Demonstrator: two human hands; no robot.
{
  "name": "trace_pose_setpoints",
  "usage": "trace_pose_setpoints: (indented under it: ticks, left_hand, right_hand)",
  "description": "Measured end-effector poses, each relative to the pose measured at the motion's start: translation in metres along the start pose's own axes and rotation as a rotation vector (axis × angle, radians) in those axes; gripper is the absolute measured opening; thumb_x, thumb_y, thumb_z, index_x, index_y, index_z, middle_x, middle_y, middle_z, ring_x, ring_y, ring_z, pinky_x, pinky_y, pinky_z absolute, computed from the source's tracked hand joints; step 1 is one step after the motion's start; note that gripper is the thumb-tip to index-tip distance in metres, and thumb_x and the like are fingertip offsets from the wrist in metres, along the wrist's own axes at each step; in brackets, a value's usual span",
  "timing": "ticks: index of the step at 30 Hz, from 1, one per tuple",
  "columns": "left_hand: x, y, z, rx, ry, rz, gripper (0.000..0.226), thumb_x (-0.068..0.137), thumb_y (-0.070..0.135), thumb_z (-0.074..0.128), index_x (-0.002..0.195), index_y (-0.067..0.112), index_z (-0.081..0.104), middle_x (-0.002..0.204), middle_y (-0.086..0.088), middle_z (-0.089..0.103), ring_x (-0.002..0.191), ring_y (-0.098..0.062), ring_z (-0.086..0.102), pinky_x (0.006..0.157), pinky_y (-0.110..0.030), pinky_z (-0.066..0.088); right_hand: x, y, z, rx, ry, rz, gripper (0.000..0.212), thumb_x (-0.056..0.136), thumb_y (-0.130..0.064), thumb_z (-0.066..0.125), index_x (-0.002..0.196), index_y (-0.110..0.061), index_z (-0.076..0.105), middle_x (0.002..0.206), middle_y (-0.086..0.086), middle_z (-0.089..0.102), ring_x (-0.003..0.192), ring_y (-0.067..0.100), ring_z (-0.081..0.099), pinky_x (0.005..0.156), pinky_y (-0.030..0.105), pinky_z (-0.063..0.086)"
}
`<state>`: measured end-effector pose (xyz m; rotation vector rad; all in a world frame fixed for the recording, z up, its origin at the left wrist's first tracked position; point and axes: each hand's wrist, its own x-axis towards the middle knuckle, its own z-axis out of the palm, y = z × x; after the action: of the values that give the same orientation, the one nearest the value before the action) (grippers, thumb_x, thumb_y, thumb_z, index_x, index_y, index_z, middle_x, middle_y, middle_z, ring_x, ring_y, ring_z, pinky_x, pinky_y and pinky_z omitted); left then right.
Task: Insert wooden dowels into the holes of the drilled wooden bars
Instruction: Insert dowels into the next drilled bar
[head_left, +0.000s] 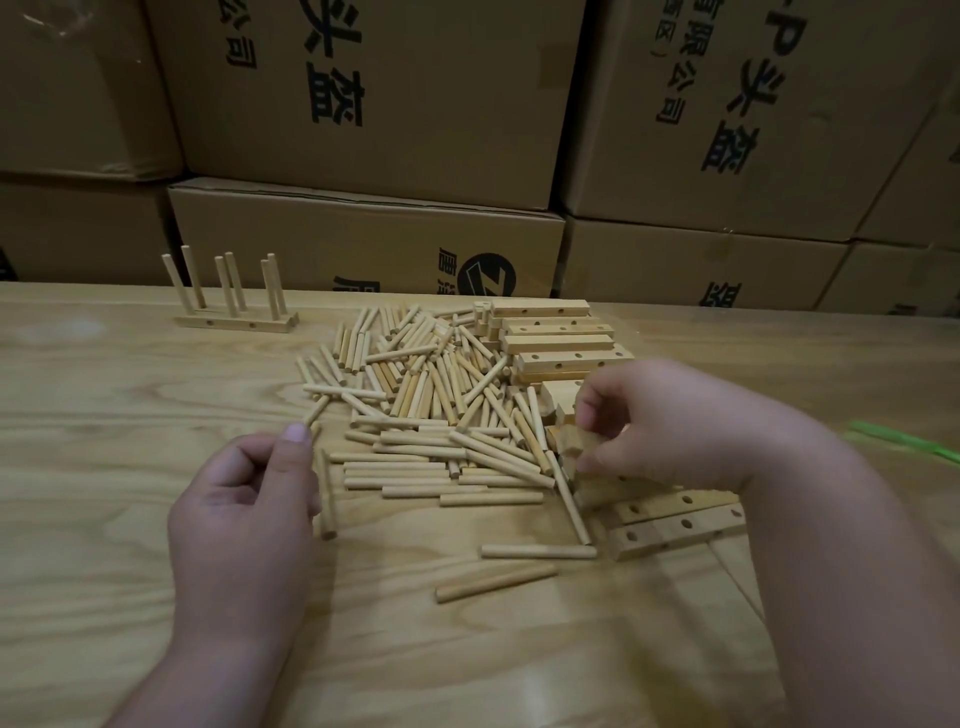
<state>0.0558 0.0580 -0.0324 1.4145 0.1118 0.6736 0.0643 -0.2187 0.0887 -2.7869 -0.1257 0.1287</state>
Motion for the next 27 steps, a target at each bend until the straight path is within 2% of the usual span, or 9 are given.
trace_pose_setpoints:
  ticks: [4,7,9,12,15,18,21,23,27]
  left_hand:
    - [-0.006,0.007,0.005,-0.018,-0.086,0.017,0.030,0.089,0.046,0.074,0.069,0.024,0.068,0.052,0.003,0.058,0.042,-0.009,0.045,0.041,-0.016,0.037]
    - [-0.012,0.014,0.010,-0.091,-0.247,-0.005,0.023,0.087,0.039,0.075,0.077,0.018,0.074,0.062,-0.005,0.066,0.048,-0.014,0.055,0.045,-0.021,0.046]
    - [-0.016,0.016,0.012,-0.156,-0.370,-0.055,0.016,0.083,0.037,0.076,0.089,0.022,0.079,0.074,-0.010,0.072,0.058,-0.019,0.064,0.049,-0.026,0.053]
    - [-0.018,0.016,0.012,-0.199,-0.495,-0.121,0.035,0.072,0.048,0.069,0.096,0.025,0.081,0.086,-0.013,0.077,0.071,-0.024,0.071,0.056,-0.031,0.058]
    - [-0.019,0.017,0.010,-0.142,-0.593,-0.128,0.037,0.073,0.054,0.066,0.099,0.030,0.079,0.082,-0.009,0.077,0.070,-0.020,0.072,0.058,-0.030,0.056]
    - [-0.017,0.017,0.010,-0.143,-0.513,-0.131,0.032,0.069,0.054,0.070,0.089,0.030,0.077,0.066,0.000,0.068,0.056,-0.011,0.060,0.049,-0.023,0.047]
    - [-0.011,0.015,0.008,-0.209,-0.340,-0.153,0.019,0.070,0.049,0.074,0.081,0.034,0.070,0.071,0.001,0.065,0.057,-0.014,0.054,0.050,-0.026,0.044]
    - [-0.005,0.015,0.006,-0.238,-0.237,-0.185,0.011,0.080,0.039,0.076,0.079,0.034,0.066,0.078,-0.002,0.065,0.056,-0.017,0.052,0.046,-0.027,0.042]
    - [0.003,0.012,0.002,-0.329,-0.124,-0.284,0.007,0.100,0.025,0.057,0.105,0.022,0.062,0.074,-0.003,0.063,0.048,-0.014,0.048,0.037,-0.023,0.040]
  right_hand:
    - [-0.013,-0.024,-0.010,0.268,0.042,-0.223,0.015,0.081,-0.035,0.080,0.091,-0.037,0.069,0.088,-0.019,0.072,0.080,0.000,0.070,0.072,0.027,0.061]
    - [-0.014,-0.051,0.004,0.579,0.060,-0.364,0.014,0.084,-0.032,0.075,0.097,-0.034,0.072,0.092,-0.014,0.076,0.086,0.004,0.073,0.076,0.028,0.061]
    - [-0.008,-0.067,0.024,0.775,0.052,-0.375,0.014,0.088,-0.023,0.074,0.101,-0.028,0.073,0.093,-0.008,0.078,0.089,0.008,0.074,0.080,0.033,0.060]
    - [-0.001,-0.084,0.053,0.920,0.035,-0.352,0.017,0.090,-0.019,0.073,0.106,-0.025,0.071,0.095,-0.006,0.078,0.090,0.010,0.075,0.082,0.034,0.062]
    - [0.006,-0.088,0.073,1.056,0.088,-0.309,0.014,0.091,-0.021,0.073,0.104,-0.027,0.072,0.095,-0.008,0.078,0.088,0.010,0.075,0.075,0.033,0.063]
    - [0.018,-0.079,0.085,0.957,0.224,-0.232,0.013,0.092,-0.039,0.071,0.104,-0.034,0.073,0.100,-0.022,0.074,0.094,-0.005,0.069,0.081,0.026,0.056]
    - [0.028,-0.066,0.091,0.740,0.306,-0.188,0.016,0.093,-0.049,0.065,0.107,-0.043,0.070,0.099,-0.033,0.069,0.095,-0.018,0.059,0.077,0.015,0.047]
    - [0.031,-0.060,0.096,0.501,0.337,-0.195,0.028,0.095,-0.046,0.062,0.122,-0.042,0.065,0.095,-0.027,0.066,0.097,-0.014,0.056,0.076,0.012,0.044]
    - [0.034,-0.053,0.110,0.037,0.284,-0.281,0.042,0.095,-0.051,0.056,0.135,-0.039,0.057,0.107,-0.023,0.048,0.112,0.003,0.042,0.103,0.030,0.039]
